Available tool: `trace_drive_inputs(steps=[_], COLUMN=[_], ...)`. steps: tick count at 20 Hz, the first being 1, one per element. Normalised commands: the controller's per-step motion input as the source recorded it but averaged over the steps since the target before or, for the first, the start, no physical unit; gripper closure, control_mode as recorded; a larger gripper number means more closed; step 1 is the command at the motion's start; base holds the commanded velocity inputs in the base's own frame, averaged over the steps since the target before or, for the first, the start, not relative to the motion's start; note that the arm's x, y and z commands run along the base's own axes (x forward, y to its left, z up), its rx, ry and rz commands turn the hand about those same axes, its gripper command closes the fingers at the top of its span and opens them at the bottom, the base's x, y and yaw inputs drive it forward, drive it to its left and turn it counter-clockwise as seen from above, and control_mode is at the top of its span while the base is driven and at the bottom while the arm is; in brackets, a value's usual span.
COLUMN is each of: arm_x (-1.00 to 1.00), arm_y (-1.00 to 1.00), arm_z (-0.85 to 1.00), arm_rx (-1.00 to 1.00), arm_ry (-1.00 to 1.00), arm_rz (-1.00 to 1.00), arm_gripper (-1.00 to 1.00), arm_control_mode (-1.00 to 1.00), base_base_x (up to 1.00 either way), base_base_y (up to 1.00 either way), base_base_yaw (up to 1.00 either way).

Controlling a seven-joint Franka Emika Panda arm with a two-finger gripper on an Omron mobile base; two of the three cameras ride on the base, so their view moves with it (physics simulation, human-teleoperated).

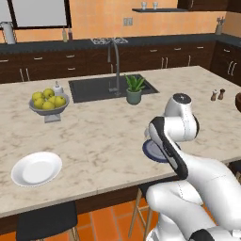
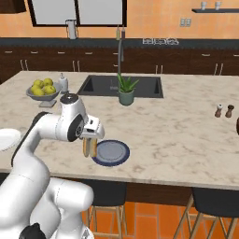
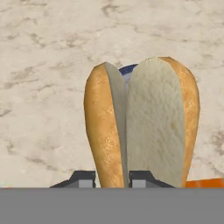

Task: Place one bun and one sausage from the bowl on each plate.

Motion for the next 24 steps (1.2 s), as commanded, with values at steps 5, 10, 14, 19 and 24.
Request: trace_drive_inputs(steps=[5,10,14,19,24], arm_x=[0.51,0.42,0.44,0.38,0.16], arm_y=[-0.09,-0.09,0.00,0.00,0.00], arm_z=[-0.62,-0.34,-0.11,-0.10,-0.35], arm_rx=[0.00,0.01,0.00,0.00,0.00], arm_ry=[0.00,0.01,0.04,0.03,0.01], arm_rz=[0.00,0.00,0.00,0.00,0.00], arm_gripper=[1.00,1.00,1.00,1.00,1.00], arm_control_mode=[-1.00,-1.00,-1.00,-1.00,-1.00], base_base_x=[0.00,0.00,0.00,0.00,0.00], base_base_y=[0.00,0.00,0.00,0.00,0.00], base_base_yaw=[0.00,0.00,0.00,0.00,0.00])
